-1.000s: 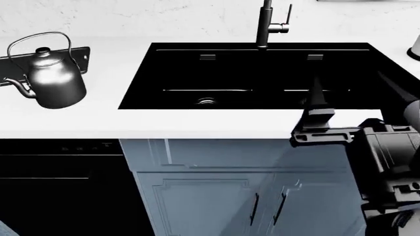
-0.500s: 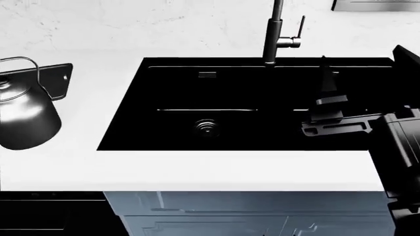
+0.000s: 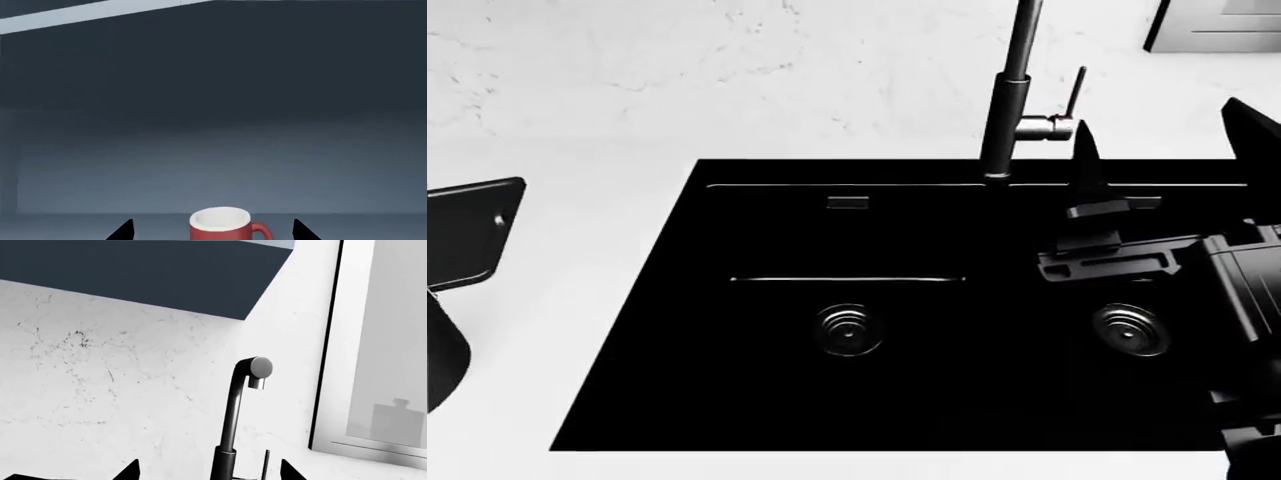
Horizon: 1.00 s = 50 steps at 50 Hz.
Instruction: Pick the kettle from the counter and place it on the tray. Then pick the mug from the cabinet and place it on the tray. Then close the cabinet doors.
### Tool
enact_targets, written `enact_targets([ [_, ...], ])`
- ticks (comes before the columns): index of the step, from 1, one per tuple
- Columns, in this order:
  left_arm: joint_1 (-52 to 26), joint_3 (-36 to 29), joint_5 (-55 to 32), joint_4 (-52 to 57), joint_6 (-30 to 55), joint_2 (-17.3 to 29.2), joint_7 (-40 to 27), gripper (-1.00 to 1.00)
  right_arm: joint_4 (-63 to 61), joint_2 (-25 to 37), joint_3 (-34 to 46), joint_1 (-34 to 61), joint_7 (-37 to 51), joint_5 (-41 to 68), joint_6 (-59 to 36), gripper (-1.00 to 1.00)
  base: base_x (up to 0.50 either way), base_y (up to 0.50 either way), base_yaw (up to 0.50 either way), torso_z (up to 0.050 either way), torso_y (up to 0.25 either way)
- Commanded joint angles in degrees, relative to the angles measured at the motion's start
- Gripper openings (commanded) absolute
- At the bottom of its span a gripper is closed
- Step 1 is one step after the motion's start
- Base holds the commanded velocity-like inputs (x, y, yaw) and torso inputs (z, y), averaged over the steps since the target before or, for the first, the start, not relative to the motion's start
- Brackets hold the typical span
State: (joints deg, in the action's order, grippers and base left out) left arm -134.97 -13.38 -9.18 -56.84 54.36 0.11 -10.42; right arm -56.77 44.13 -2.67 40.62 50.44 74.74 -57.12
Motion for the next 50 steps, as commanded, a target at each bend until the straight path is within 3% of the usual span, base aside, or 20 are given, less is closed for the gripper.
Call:
enact_targets([
  [1, 0.0, 0.06, 1.09, -0.93, -0.66, 0.07, 0.54, 1.0, 0.0, 0.13, 0.38, -0.74, -0.37, -0.81, 0.58, 1.0, 0.5, 0.0, 0.0, 0.0, 0.0],
  [15, 0.0, 3.81, 7.13, -1.52, -1.02, 0.12, 2.39, 1.0, 0.25, -0.1, 1.72, 0.17, 0.34, -1.32, 0.54, 1.0, 0.49, 0.0, 0.0, 0.0, 0.001],
  [29, 0.73, 3.18, 5.03, -17.13, -1.08, 0.09, 0.28, 1.0, -0.2, -0.92, 3.9, -1.48, -1.46, -5.61, 1.42, 1.0, 0.0, 0.0, 0.0, 0.0, 0.001],
  [39, 9.27, 0.25, 3.25, -9.02, 6.02, 0.94, 2.4, 1.0, 0.09, -1.29, 5.2, -2.25, -2.31, -7.67, 2.16, 1.0, 0.0, 0.0, 0.0, 0.0, 0.0],
  [40, 9.57, 0.12, 3.15, -8.67, 6.18, 1.0, 2.38, -1.0, 0.18, -1.3, 5.3, -2.41, -2.46, -7.91, 2.27, 1.0, 0.0, 0.0, 0.0, 0.0, 0.0],
  [50, 10.6, 0.03, 1.86, -6.71, 6.78, 1.54, 1.78, -1.0, 0.29, -1.12, 5.7, -3.39, -3.08, -9.09, 3.3, 1.0, 0.0, 0.0, 0.0, 0.0, 0.0],
])
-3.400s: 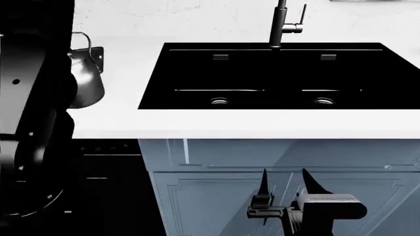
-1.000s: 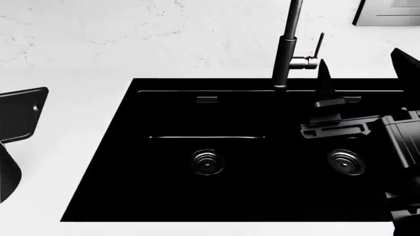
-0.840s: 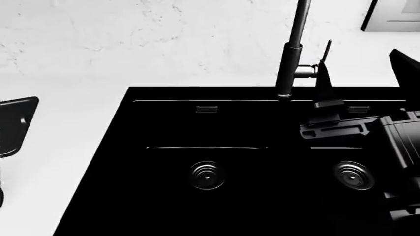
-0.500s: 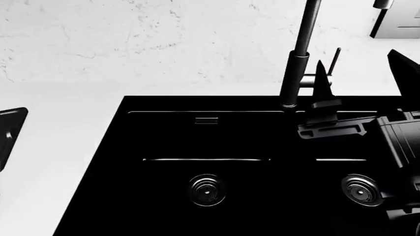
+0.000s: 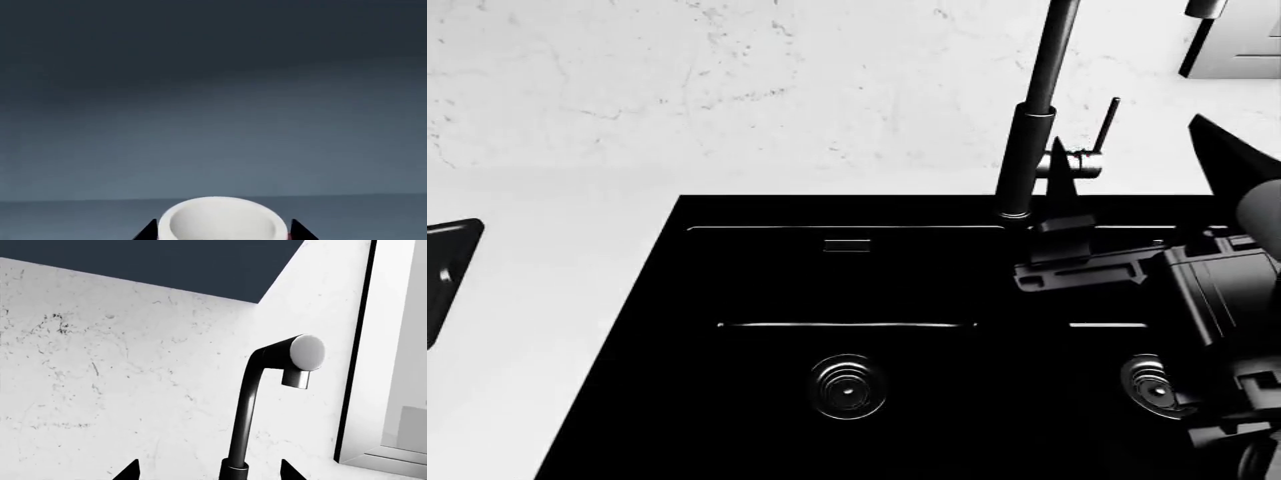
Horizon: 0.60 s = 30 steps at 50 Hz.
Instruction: Pick the kettle from the counter and place it on the tray. Then pick the mug from the cabinet and place it on the tray. Then close the cabinet doors.
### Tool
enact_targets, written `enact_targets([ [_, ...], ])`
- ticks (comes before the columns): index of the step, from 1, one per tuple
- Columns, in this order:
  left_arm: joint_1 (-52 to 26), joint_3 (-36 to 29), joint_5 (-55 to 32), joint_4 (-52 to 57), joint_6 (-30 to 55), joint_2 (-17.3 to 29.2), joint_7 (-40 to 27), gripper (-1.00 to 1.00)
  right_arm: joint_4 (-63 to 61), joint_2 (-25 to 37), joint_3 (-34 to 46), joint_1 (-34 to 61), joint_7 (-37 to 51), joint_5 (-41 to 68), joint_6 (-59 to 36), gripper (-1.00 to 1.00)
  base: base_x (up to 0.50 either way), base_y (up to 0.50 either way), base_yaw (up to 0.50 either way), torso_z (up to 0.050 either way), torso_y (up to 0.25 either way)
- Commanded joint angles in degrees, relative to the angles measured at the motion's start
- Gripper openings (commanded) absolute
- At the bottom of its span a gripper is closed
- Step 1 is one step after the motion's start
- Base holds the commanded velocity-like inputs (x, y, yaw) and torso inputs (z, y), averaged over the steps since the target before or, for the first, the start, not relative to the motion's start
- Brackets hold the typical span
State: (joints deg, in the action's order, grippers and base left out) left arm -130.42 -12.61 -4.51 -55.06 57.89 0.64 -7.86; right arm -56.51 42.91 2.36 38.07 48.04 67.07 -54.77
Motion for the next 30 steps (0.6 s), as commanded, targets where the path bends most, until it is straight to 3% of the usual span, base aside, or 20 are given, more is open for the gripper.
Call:
enact_targets([
  [1, 6.01, -0.75, -2.89, -8.55, 3.15, 1.06, -0.84, -1.0, 0.08, 0.08, 0.75, -0.87, -0.68, -1.51, 1.0, 1.0, 0.0, 0.0, 0.0, 0.0, 0.0],
  [15, 3.89, 1.42, -4.04, 1.16, -8.41, 2.42, -4.2, -1.0, 0.18, -0.21, 1.57, -0.74, -0.23, -0.88, 1.55, 1.0, 0.0, 0.0, 0.0, 0.0, 0.0],
  [22, 0.72, 2.56, -5.06, 3.02, -8.7, 2.49, -5.1, -1.0, -0.32, 0.28, 1.31, -1.08, 0.51, -0.04, 1.83, 1.0, 0.0, 0.0, 0.0, 0.0, 0.0],
  [30, -0.15, 2.04, -5.69, 5.69, -6.67, 2.61, -4.92, -1.0, -0.69, 0.65, 1.54, -0.71, 1.49, 0.89, 1.8, 1.0, -0.39, 0.0, 0.0, 0.0, 0.0],
])
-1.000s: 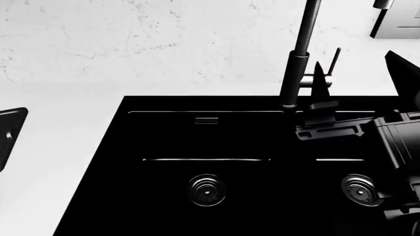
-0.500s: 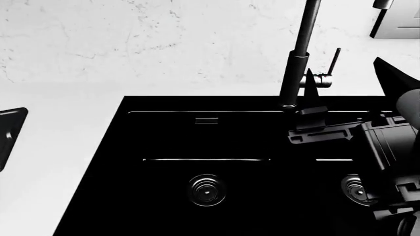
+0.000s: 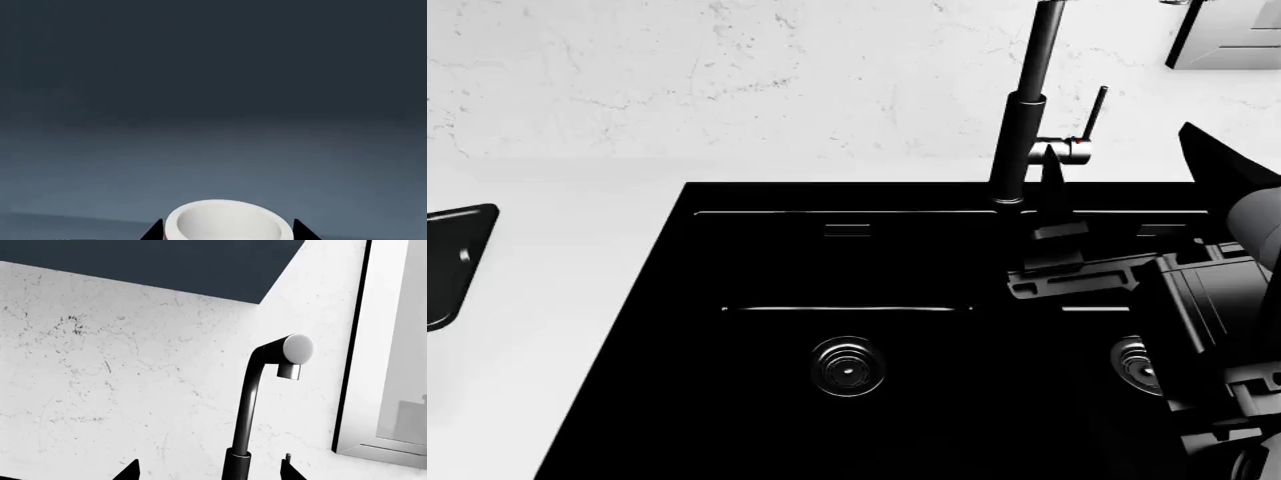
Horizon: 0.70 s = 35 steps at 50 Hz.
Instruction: Pick the kettle from the counter and place it on the tray. Then pick the mug from the cabinet and place it on the tray. Then close the cabinet doors.
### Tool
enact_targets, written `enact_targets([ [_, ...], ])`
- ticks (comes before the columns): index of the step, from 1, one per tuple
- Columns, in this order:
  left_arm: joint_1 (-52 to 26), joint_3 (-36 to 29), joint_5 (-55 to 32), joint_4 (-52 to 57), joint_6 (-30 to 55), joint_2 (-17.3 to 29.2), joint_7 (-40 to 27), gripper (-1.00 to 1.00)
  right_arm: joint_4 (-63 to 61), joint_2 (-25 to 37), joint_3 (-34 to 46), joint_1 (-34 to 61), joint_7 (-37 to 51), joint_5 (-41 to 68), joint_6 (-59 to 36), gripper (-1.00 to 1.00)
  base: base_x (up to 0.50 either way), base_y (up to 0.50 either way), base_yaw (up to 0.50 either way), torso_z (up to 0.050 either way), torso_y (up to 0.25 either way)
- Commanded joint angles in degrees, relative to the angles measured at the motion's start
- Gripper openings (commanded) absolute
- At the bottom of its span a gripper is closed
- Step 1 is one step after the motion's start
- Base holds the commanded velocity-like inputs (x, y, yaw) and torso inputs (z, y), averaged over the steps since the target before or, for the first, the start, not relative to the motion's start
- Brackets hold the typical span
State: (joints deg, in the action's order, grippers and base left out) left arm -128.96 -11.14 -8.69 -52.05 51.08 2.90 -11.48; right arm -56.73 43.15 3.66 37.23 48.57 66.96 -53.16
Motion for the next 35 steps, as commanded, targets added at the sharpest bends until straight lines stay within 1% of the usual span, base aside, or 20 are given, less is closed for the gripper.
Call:
enact_targets([
  [1, -1.59, 0.53, -1.6, 3.06, 0.52, 0.39, -1.35, -1.0, -0.56, 0.45, 0.31, 0.12, 0.96, 0.95, 0.24, 1.0, -0.42, 0.0, 0.0, 0.0, 0.0],
  [10, -0.65, 0.04, -2.62, 8.67, 4.63, 0.82, -1.33, -1.0, -0.85, 0.89, 0.43, -0.06, 1.45, 1.35, 0.77, 1.0, -0.41, 0.0, 0.0, 0.0, 0.0],
  [16, 2.09, 0.83, -4.96, 18.77, 10.73, 1.74, -0.88, -1.0, -1.31, 1.35, 0.17, -0.29, 1.91, 2.02, 1.39, 1.0, -0.41, 0.0, 0.0, 0.0, 0.0],
  [19, 4.44, 1.96, -6.61, 25.23, 14.6, 2.36, -1.01, -1.0, -1.57, 1.54, -0.09, -0.78, 1.83, 1.79, 2.1, 1.0, 0.02, 0.0, 0.0, 0.0, 0.0],
  [23, 9.42, 3.94, -9.87, 37.31, 21.58, 3.47, -0.9, -1.0, -1.62, 1.74, -0.02, -1.16, 1.93, 1.66, 2.6, 1.0, 0.0, 0.0, 0.0, 0.0, 0.0],
  [28, 16.17, 8.49, -14.0, 50.79, 29.98, 3.69, -1.83, -1.0, -1.33, 1.46, 0.8, -0.98, 1.86, 1.1, 2.84, 1.0, 0.0, 0.0, 0.0, 0.0, 0.0],
  [30, 20.25, 10.45, -15.95, 56.98, 33.66, 3.58, -2.09, -1.0, -1.24, 1.44, 0.98, -1.12, 1.78, 0.91, 3.02, 1.0, 0.0, 0.0, 0.0, 0.0, 0.0],
  [35, 30.14, 13.73, -20.08, 67.81, 38.65, 3.6, -3.04, -1.0, -0.89, 1.54, 1.25, -1.42, 1.72, 0.4, 3.37, 1.0, 0.0, 0.0, 0.0, 0.0, 0.0],
])
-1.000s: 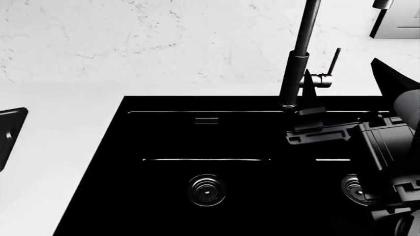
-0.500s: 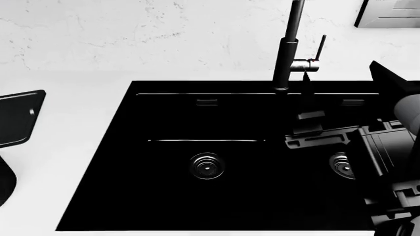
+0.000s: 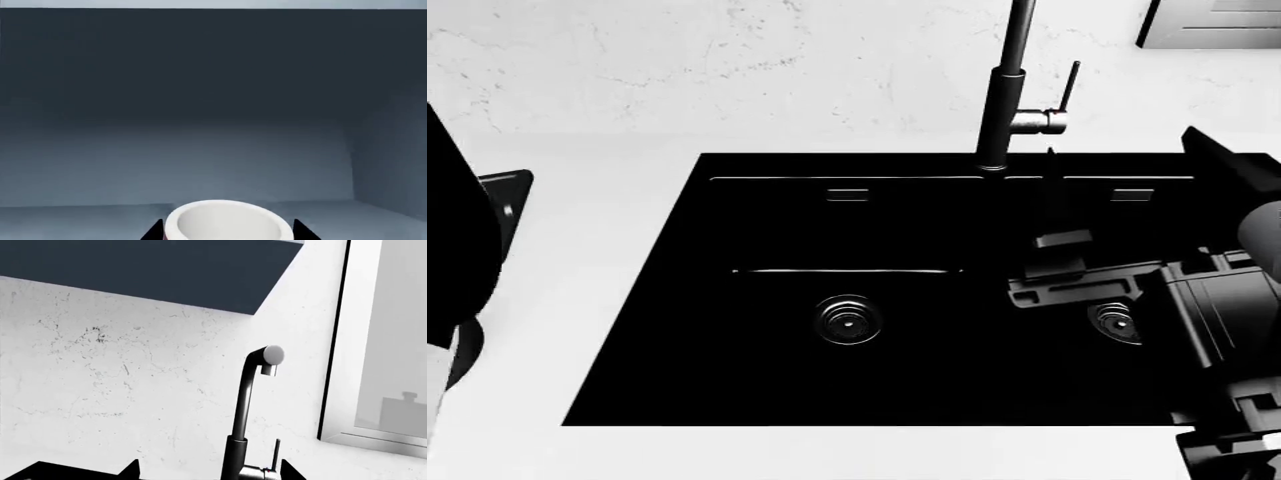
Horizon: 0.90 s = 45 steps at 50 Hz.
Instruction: Pick the kettle from the counter and place it on the tray. Then pick the mug from the cabinet and place it on the tray. Then close the cabinet doors.
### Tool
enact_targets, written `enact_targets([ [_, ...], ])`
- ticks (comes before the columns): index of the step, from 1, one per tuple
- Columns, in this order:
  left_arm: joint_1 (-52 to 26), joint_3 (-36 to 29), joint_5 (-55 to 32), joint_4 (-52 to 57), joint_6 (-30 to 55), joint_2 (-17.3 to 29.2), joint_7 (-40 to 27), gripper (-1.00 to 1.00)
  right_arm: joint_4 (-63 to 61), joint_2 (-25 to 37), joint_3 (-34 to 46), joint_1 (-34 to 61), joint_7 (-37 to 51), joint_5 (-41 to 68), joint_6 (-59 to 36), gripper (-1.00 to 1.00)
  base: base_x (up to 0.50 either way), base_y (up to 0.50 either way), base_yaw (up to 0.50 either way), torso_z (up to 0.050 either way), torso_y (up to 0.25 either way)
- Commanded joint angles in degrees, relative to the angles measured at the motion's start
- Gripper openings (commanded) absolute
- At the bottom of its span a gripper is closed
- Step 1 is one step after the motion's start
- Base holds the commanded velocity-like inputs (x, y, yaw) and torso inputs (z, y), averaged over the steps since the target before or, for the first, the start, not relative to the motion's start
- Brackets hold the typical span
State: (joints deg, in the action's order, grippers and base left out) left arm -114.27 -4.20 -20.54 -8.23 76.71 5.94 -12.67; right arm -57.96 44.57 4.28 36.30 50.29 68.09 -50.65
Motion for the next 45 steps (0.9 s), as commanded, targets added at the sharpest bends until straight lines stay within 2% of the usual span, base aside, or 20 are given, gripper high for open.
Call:
enact_targets([
  [1, 16.98, 6.83, -10.75, 24.99, 13.2, 1.07, -3.01, -1.0, 0.4, 0.1, 0.71, -0.5, 0.07, -0.84, 0.88, 1.0, 0.0, 0.0, 0.0, 0.0, 0.0],
  [4, 20.15, 6.78, -17.55, 26.68, 13.16, 2.47, -7.16, -1.0, 0.69, -0.23, 0.8, -0.61, -0.02, -1.65, 1.4, 1.0, 0.0, 0.0, 0.0, 0.0, 0.0],
  [7, 23.51, 6.45, -20.3, 27.83, 12.7, 3.67, -8.7, -1.0, 0.85, -0.33, 1.67, -0.82, -0.02, -3.53, 1.16, 1.0, 0.0, 0.15, 0.0, 0.0, 0.0],
  [17, 26.62, 5.16, -21.96, 27.54, 11.12, 5.41, -9.5, -1.0, 0.84, -0.52, 3.53, -0.43, 0.21, -5.42, 0.85, 1.0, 0.0, 0.5, 0.0, 0.0, 0.0],
  [45, 25.19, 3.8, -24.37, 24.46, 8.95, 8.17, -11.41, -1.0, 1.39, 0.09, 4.81, -1.0, 0.2, -6.4, 2.33, 1.0, 0.0, 0.5, 0.0, 0.0, 0.0],
])
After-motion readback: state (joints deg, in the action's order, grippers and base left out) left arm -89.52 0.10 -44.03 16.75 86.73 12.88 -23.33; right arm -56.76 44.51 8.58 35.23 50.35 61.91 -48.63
